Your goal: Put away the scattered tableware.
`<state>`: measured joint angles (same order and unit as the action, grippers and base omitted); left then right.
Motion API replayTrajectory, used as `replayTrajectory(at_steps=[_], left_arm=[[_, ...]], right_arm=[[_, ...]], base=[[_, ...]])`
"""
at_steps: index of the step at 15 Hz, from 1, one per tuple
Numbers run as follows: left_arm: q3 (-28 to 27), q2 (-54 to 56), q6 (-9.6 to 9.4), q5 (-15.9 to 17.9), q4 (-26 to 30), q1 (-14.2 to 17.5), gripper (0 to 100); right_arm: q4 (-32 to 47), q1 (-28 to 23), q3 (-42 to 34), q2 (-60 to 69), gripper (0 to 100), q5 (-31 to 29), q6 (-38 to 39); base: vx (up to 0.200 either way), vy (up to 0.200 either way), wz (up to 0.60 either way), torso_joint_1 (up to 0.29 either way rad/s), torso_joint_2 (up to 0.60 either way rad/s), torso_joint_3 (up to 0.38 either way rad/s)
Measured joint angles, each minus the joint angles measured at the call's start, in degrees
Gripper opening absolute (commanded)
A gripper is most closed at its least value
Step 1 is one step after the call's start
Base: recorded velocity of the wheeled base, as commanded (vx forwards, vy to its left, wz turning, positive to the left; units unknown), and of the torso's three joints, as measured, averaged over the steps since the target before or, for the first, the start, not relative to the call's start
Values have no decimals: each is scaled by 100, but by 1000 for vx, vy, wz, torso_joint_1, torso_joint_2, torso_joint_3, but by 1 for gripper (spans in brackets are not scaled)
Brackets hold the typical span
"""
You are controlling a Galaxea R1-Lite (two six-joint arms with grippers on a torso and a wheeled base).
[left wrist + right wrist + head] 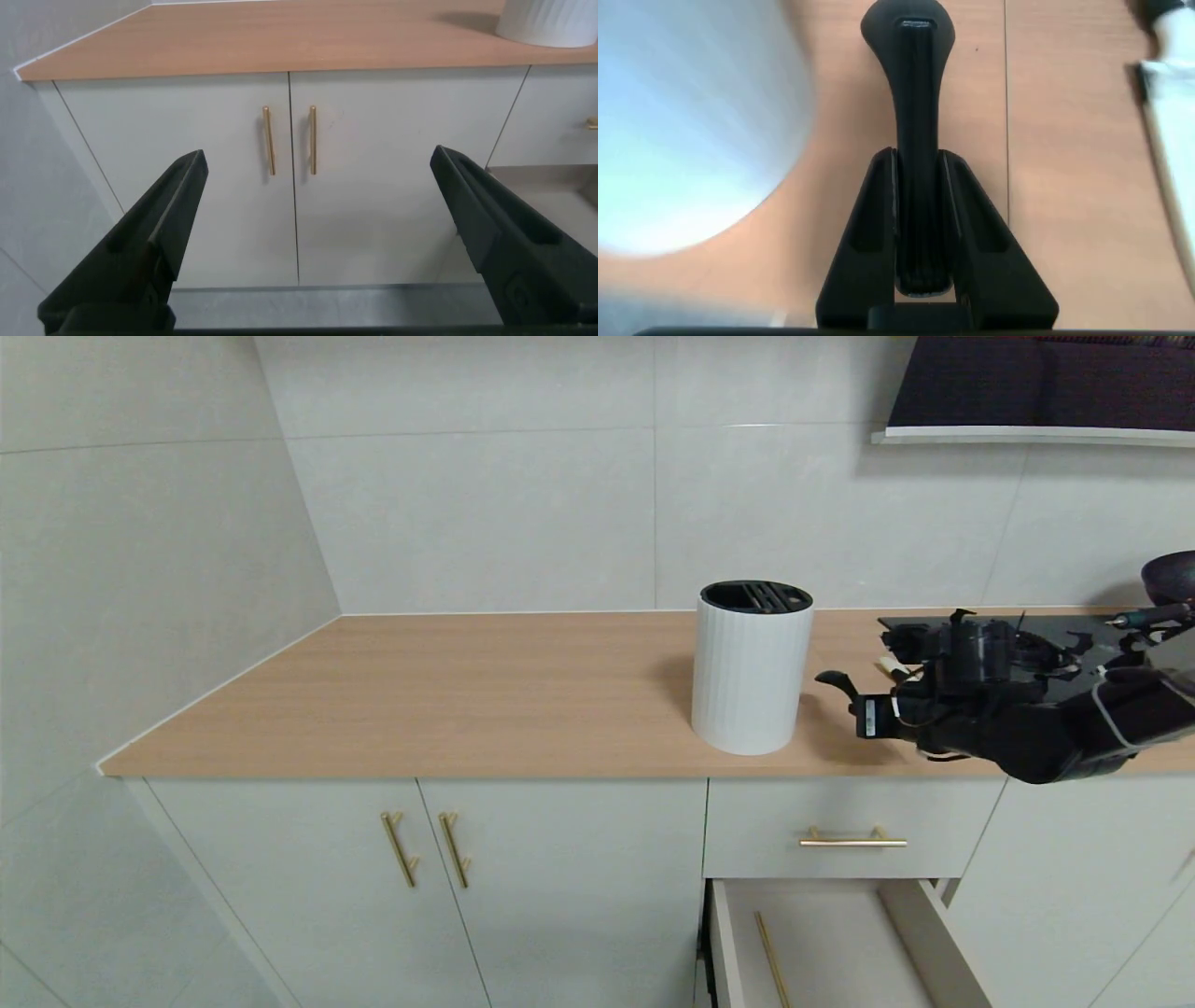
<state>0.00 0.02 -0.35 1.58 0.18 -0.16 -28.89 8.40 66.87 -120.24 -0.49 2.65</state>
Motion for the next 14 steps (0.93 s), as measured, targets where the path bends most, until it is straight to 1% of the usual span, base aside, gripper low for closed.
replayTrajectory(at_steps=[2,7,8,10,14], left_arm=[[0,0,-2,0,0,-2,100],[0,0,-2,-2,0,-2,100],[0,0,0,0,0,-5,100],[0,0,-2,-2,0,-2,100],[0,0,0,0,0,-2,100]], right_arm=[[101,67,-660,675,0,-2,22],[968,149,-2313,2578,0,56,176],[1026,149,-2566,2826,0,65,182],[1051,146,-2920,3168,0,41,191],[1067,149,-3178,3523,0,65,165]], base=[[0,0,0,0,0,0],[0,0,0,0,0,0],[0,0,0,0,0,0],[0,0,0,0,0,0],[0,0,0,0,0,0]])
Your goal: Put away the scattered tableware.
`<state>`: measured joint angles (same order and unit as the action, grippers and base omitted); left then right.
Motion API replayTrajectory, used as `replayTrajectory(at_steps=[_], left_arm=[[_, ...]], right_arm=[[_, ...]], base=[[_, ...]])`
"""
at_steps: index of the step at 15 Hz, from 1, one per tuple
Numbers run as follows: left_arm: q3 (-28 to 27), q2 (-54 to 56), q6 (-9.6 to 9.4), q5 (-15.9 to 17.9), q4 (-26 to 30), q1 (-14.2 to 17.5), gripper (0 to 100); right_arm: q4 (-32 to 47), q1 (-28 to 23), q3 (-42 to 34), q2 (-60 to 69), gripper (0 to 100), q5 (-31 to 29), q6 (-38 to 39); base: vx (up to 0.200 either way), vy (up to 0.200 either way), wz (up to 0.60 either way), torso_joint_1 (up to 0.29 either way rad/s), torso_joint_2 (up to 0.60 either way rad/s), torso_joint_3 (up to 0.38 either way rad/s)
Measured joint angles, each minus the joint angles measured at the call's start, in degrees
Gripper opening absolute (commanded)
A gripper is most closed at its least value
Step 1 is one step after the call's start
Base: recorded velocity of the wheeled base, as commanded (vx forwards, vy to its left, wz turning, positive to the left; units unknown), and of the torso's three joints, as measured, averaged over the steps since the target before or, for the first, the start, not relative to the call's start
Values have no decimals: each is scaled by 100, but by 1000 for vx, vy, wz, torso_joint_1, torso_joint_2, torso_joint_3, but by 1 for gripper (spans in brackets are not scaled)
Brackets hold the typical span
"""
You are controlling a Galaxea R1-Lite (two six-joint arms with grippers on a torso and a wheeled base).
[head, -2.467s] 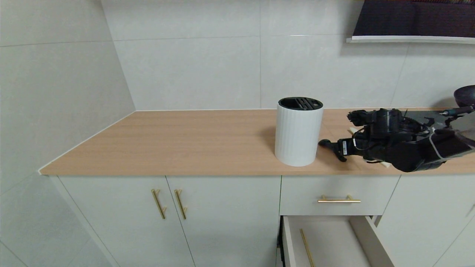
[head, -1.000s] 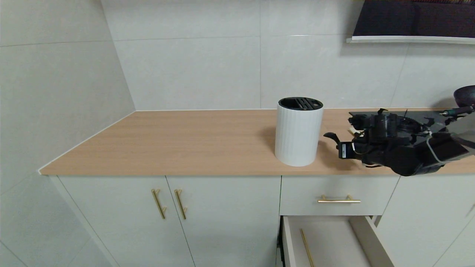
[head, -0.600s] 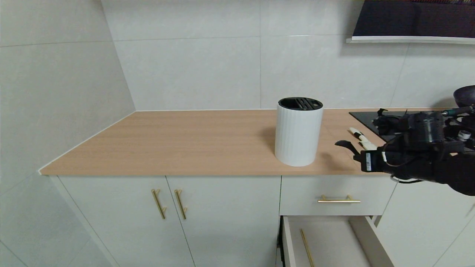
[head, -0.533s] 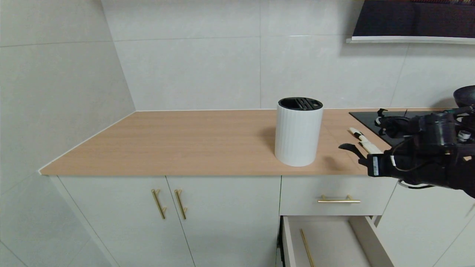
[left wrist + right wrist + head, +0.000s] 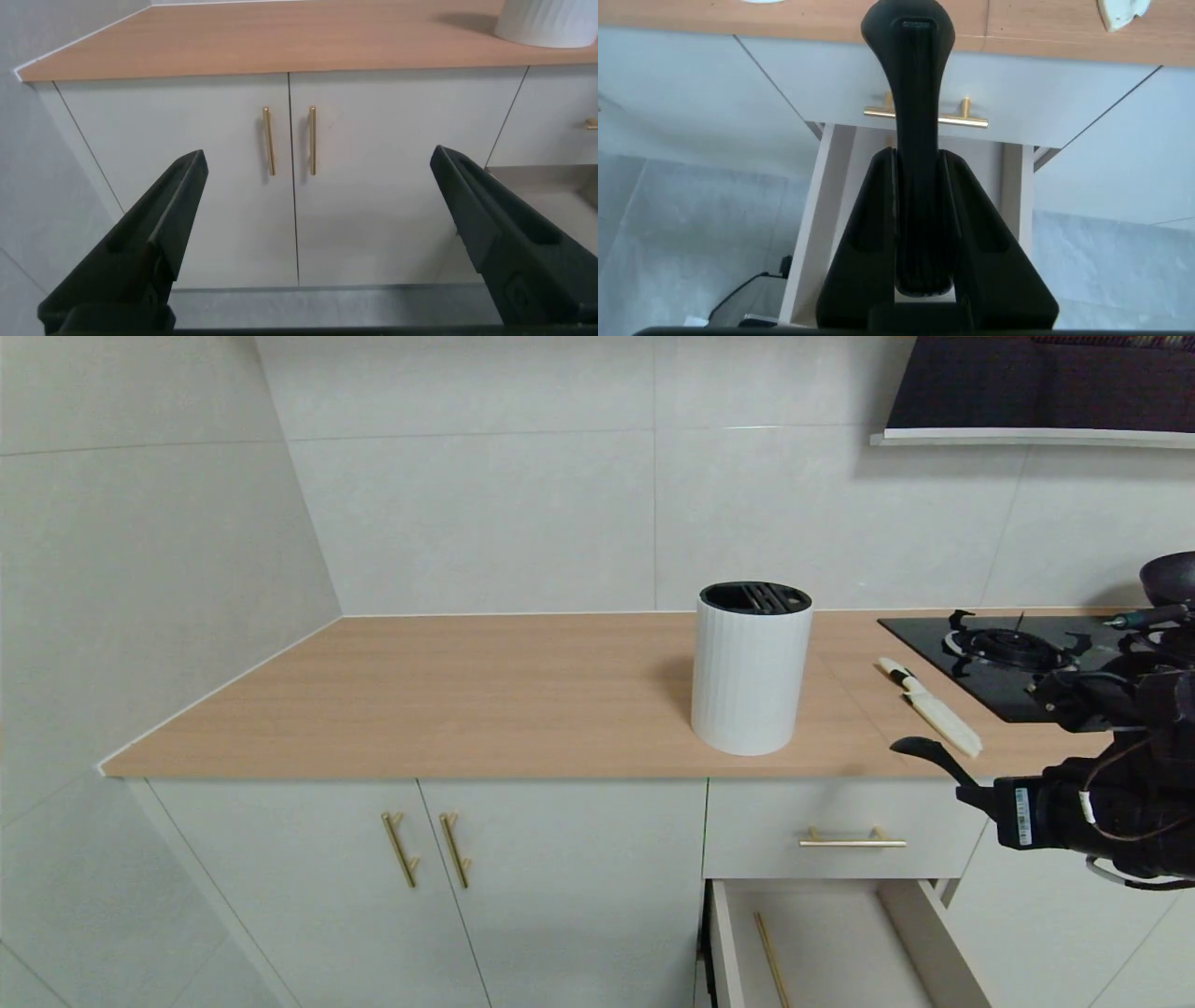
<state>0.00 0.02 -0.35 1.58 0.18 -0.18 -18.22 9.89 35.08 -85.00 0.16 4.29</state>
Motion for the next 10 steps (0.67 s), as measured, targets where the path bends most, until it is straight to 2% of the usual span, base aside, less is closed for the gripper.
replayTrajectory(at_steps=[4,10], left_arm=[[0,0,-2,0,2,0,100],[0,0,-2,-2,0,0,100]], right_arm=[[-16,160,-218,94,0,16,-263],[-20,328,-375,83,0,16,-400]], base=[[0,0,0,0,0,0],[0,0,0,-181,417,236]])
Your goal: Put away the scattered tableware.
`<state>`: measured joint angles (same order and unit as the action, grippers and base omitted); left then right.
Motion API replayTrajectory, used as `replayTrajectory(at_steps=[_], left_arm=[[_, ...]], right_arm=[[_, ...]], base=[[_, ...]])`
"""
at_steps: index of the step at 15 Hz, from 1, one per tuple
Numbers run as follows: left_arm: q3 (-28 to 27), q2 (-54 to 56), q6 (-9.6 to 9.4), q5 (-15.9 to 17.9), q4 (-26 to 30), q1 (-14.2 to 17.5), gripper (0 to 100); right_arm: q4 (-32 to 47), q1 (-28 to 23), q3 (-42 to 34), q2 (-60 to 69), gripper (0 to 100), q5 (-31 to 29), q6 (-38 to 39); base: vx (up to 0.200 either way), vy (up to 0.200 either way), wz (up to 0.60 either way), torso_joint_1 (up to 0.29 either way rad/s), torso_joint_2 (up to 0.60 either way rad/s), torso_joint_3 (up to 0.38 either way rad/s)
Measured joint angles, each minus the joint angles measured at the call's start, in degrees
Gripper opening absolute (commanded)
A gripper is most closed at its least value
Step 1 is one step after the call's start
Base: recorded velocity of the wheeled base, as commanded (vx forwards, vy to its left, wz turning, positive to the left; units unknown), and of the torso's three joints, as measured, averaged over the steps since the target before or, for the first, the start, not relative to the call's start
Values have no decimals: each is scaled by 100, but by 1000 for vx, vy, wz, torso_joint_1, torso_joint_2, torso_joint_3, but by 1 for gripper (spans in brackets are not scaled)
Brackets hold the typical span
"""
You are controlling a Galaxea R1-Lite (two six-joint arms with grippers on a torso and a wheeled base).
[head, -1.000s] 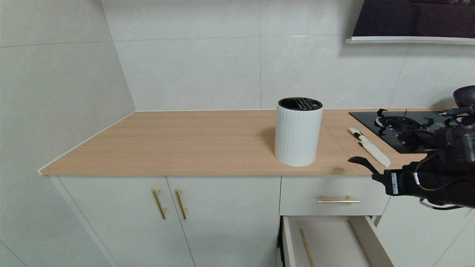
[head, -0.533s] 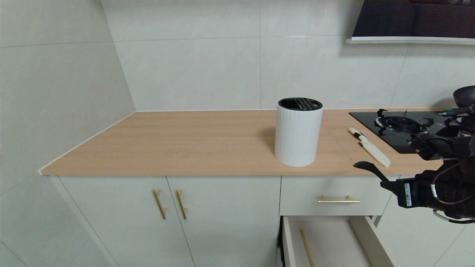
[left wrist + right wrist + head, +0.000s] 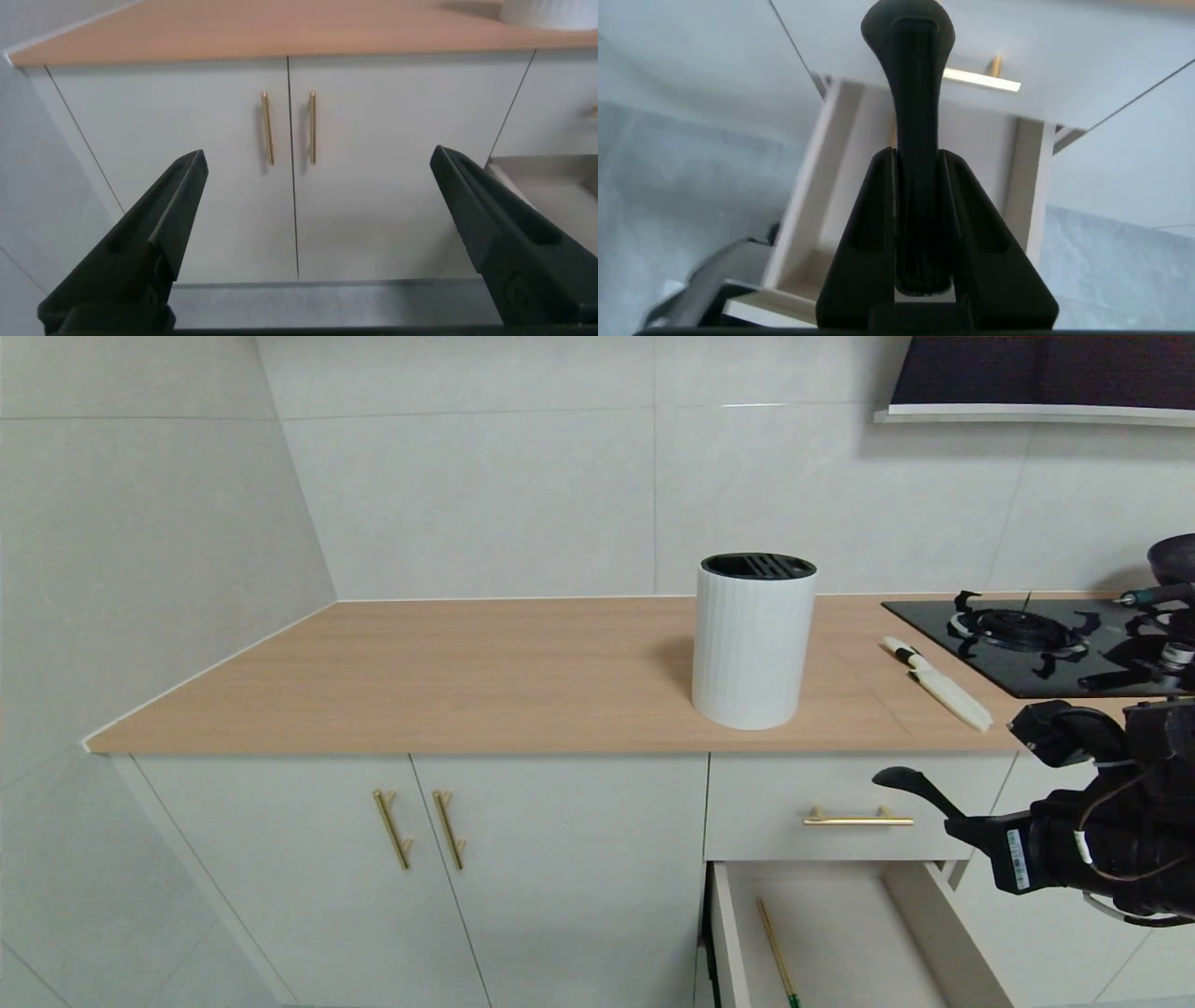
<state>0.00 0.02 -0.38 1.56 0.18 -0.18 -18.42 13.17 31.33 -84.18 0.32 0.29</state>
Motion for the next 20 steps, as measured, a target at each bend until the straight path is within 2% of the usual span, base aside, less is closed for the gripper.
replayTrajectory(at_steps=[15,20], left_arm=[[0,0,-2,2,0,0,100],[0,0,-2,0,0,0,100]], right_arm=[[-13,122,-101,-483,0,-10,-89],[-11,122,-116,-513,0,-10,-89]], base=[[0,0,0,-164,458,294],[0,0,0,-20,76,54]])
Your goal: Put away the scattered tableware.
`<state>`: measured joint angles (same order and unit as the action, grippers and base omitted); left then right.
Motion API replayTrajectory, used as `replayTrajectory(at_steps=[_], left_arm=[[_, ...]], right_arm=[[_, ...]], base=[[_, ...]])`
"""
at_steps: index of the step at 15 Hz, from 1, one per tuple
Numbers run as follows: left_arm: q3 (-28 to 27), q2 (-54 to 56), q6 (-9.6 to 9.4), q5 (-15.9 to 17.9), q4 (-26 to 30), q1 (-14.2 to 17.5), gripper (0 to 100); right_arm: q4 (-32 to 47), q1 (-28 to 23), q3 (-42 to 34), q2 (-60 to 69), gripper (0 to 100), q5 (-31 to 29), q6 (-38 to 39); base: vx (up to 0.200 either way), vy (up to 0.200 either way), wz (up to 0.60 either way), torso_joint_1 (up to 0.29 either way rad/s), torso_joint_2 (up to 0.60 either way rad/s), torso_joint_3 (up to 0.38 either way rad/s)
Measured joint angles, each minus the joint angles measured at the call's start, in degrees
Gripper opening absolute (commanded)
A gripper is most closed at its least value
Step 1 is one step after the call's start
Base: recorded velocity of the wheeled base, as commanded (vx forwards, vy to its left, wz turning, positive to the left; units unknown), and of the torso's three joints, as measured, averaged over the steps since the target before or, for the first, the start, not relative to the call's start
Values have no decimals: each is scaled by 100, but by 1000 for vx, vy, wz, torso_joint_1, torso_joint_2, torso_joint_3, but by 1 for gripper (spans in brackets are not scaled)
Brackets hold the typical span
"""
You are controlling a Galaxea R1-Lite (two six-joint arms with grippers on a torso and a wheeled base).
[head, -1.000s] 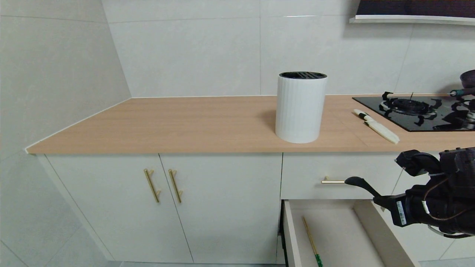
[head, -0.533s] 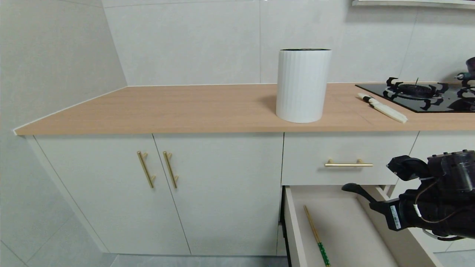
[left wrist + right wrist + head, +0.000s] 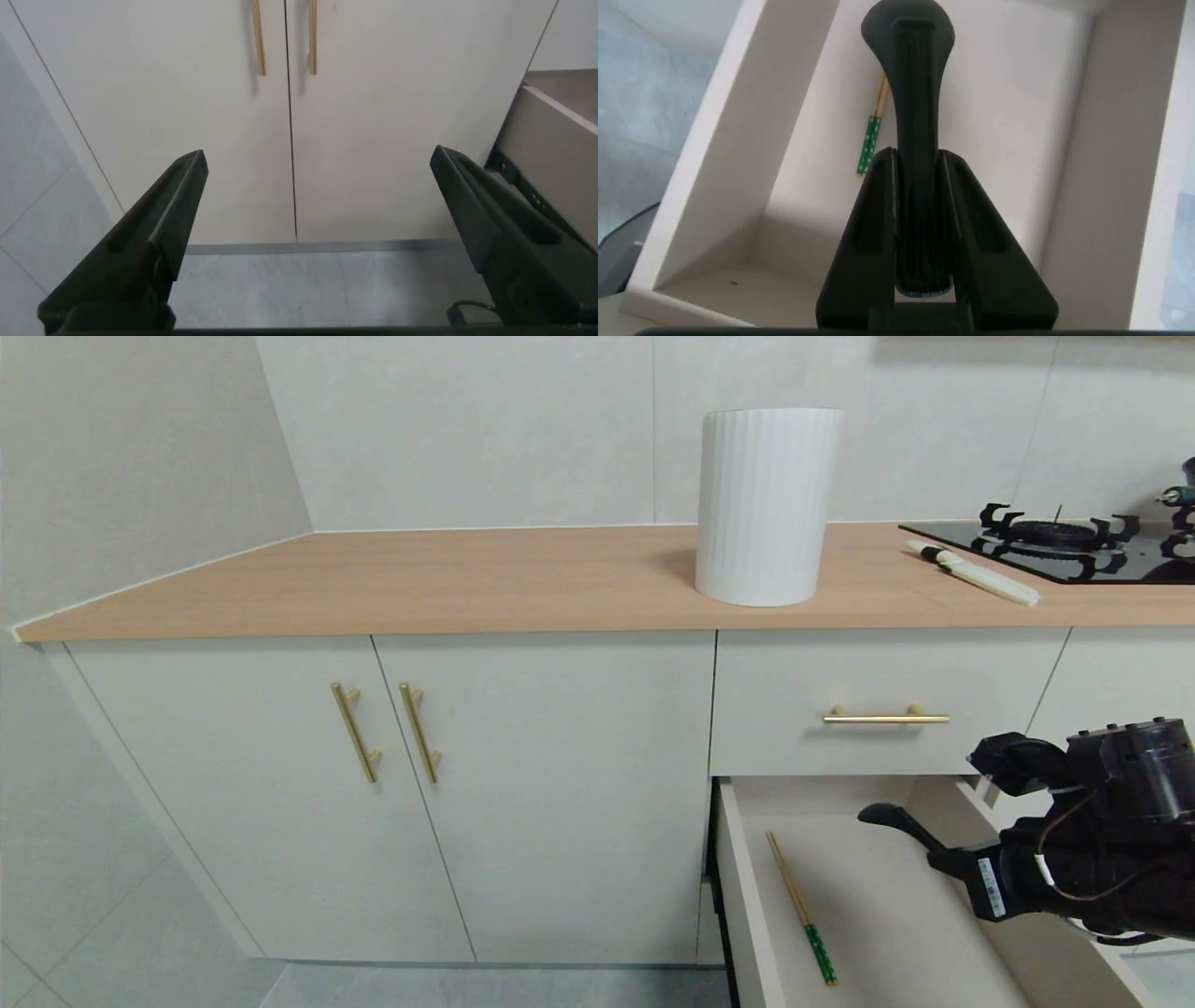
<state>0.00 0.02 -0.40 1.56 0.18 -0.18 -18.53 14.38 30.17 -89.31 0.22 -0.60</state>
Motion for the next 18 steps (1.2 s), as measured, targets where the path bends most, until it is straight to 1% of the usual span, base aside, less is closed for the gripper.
replayTrajectory(at_steps=[3,5,8,12,18], left_arm=[[0,0,0,0,0,0,100],[0,0,2,2,0,0,100],[0,0,5,2,0,0,100],[0,0,2,2,0,0,100],[0,0,2,0,0,0,100]], right_arm=[[-139,2,17,-157,0,-12,6],[-421,0,20,-488,0,-60,16],[-897,-28,33,-1242,0,-172,104],[-1064,-56,334,-2332,0,-522,606],[-1715,-102,518,-3437,0,-686,722]], base=[[0,0,0,0,0,0],[0,0,0,0,0,0],[0,0,0,0,0,0],[0,0,0,0,0,0],[0,0,0,0,0,0]])
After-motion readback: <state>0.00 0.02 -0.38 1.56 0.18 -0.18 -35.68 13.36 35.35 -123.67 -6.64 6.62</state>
